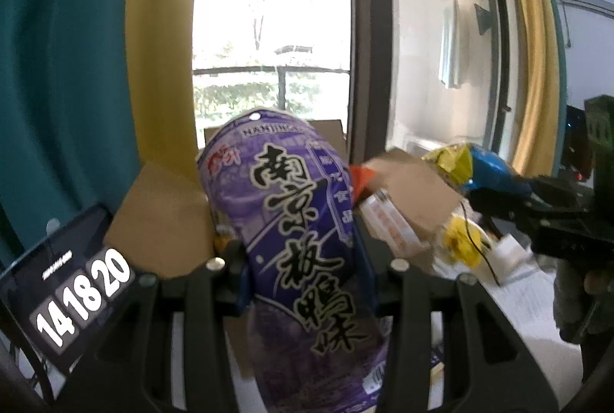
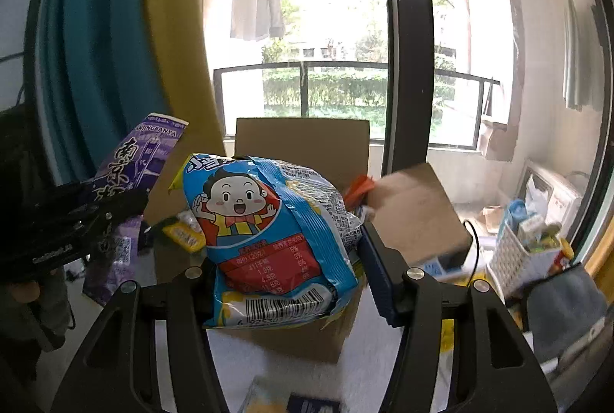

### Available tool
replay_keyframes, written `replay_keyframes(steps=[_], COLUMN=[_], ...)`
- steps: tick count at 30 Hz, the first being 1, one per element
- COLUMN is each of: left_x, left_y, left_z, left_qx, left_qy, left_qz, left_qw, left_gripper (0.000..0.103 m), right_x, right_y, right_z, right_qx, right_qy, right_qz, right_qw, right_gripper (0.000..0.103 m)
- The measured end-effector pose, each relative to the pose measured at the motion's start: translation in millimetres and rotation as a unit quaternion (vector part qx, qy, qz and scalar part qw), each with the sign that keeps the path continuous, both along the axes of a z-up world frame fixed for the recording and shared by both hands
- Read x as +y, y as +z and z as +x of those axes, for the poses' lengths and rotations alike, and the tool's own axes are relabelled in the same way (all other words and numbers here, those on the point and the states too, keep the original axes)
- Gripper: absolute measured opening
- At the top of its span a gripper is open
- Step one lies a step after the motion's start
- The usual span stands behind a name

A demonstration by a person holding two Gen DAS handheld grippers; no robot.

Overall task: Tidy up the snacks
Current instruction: 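Carry both bags over the box and open both tools to drop them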

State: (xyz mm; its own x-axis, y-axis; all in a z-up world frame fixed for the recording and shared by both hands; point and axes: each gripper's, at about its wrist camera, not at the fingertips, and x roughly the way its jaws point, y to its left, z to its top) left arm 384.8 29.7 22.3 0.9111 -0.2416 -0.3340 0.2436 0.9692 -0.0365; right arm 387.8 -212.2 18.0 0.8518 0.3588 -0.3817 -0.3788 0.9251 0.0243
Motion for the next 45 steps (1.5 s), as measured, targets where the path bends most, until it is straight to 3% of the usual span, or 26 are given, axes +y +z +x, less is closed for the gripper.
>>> replay_keyframes(steps=[13, 15, 18, 20, 31, 45], left_x=[-17.3, -21.5, -19.8, -14.7, -0.9, -21.7], left_y=[-11.0, -15.5, -20.2, -15.8, 9.5, 34.3], left_z=[125.1, 142.1, 159.7, 155.2, 106.7, 0.0], left_qx=[0.028, 0.026, 0.050, 0.047, 0.032, 0.018], left_qy=[-0.011, 0.011, 0.030, 0.032, 0.036, 0.005], left_qz=[-0.007, 0.012, 0.015, 0.000, -0.014, -0.021], left_qw=[0.9995, 0.9995, 0.9982, 0.9984, 0.9987, 0.9996], left_gripper=[0.046, 0.053, 0.069, 0.081, 0.082, 0.083], right_x=[17.7, 22.6, 30.6, 33.8, 30.7, 1.5], right_y=[-1.1, -5.1, -15.7, -18.2, -17.1, -1.4], right_z=[97.9, 114.6, 136.5, 135.0, 89.2, 19.4], right_qx=[0.022, 0.034, 0.070, 0.071, 0.068, 0.047], right_qy=[-0.010, -0.010, -0.016, -0.016, -0.006, -0.013], right_qz=[0.013, 0.018, 0.018, 0.020, 0.002, -0.002], right_qw=[1.000, 0.999, 0.997, 0.997, 0.998, 0.999], right_gripper=[0.061, 0.064, 0.078, 0.080, 0.080, 0.080])
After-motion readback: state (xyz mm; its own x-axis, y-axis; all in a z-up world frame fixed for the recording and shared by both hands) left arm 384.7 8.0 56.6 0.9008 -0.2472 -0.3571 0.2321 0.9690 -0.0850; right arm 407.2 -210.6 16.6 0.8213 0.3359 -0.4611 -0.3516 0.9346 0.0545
